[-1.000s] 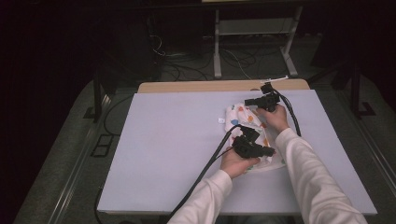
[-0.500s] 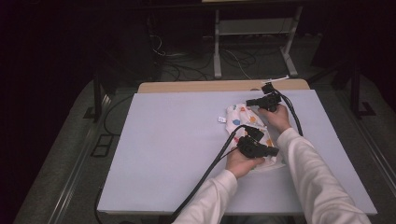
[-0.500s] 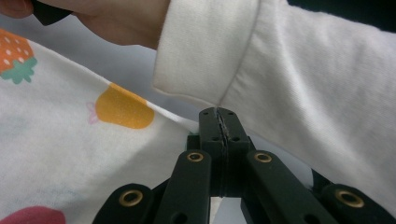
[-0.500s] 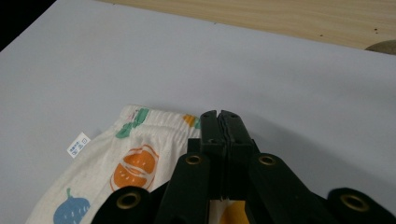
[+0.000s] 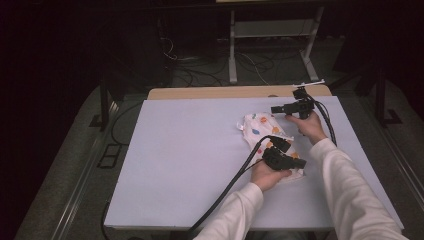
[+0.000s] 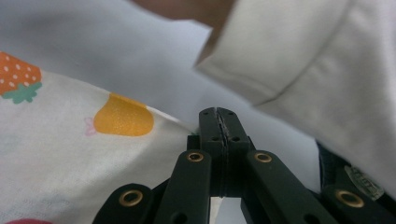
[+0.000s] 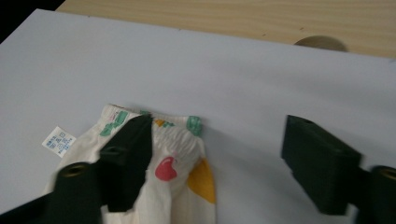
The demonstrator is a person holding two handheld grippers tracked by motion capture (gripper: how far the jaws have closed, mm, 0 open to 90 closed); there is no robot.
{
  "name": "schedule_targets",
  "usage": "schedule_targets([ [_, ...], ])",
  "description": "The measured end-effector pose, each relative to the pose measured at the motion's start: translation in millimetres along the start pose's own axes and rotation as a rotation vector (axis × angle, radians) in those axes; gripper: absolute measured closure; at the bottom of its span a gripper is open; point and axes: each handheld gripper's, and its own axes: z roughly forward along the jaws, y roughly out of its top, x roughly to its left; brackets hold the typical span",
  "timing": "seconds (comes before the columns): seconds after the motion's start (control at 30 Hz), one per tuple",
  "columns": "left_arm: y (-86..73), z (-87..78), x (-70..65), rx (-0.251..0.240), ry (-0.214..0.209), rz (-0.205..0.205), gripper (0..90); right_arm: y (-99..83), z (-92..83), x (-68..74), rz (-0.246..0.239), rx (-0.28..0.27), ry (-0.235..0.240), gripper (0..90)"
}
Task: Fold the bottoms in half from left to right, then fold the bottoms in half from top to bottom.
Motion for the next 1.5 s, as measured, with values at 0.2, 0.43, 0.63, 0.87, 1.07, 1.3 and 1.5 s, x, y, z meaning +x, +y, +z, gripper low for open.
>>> schedule_targets([
  [0.2,-1.2,3.2,0.6,-0.01,0.0,-0.034,68.1,-3.3,-24.1,-5.6,0.012,-0.028,0.028,0.0],
  [0.43,0.4,-5.1,-1.3,-0.034,0.054,-0.01,37.9,-10.3,-38.9,-2.2,-0.005,-0.055,0.058,0.0],
  [0.63,-1.6,-19.7,1.9,-0.06,0.059,0.014,24.3,-16.4,-48.7,2.0,-0.022,-0.072,0.069,0.0],
  [0.87,-2.9,-42.3,8.7,-0.098,0.146,0.039,8.5,-25.0,-58.7,6.3,-0.017,-0.091,0.073,0.0],
  [1.07,-4.7,-60.4,13.2,-0.11,0.202,0.058,0.2,-30.5,-65.7,7.5,-0.01,-0.11,0.075,0.0],
  [1.3,-2.0,-74.9,22.6,-0.135,0.232,0.057,0.1,-32.5,-70.3,8.5,-0.02,-0.116,0.082,0.0],
  [1.5,0.7,-83.2,31.2,-0.13,0.258,0.07,0.0,-35.3,-73.2,10.3,-0.027,-0.119,0.086,0.0],
])
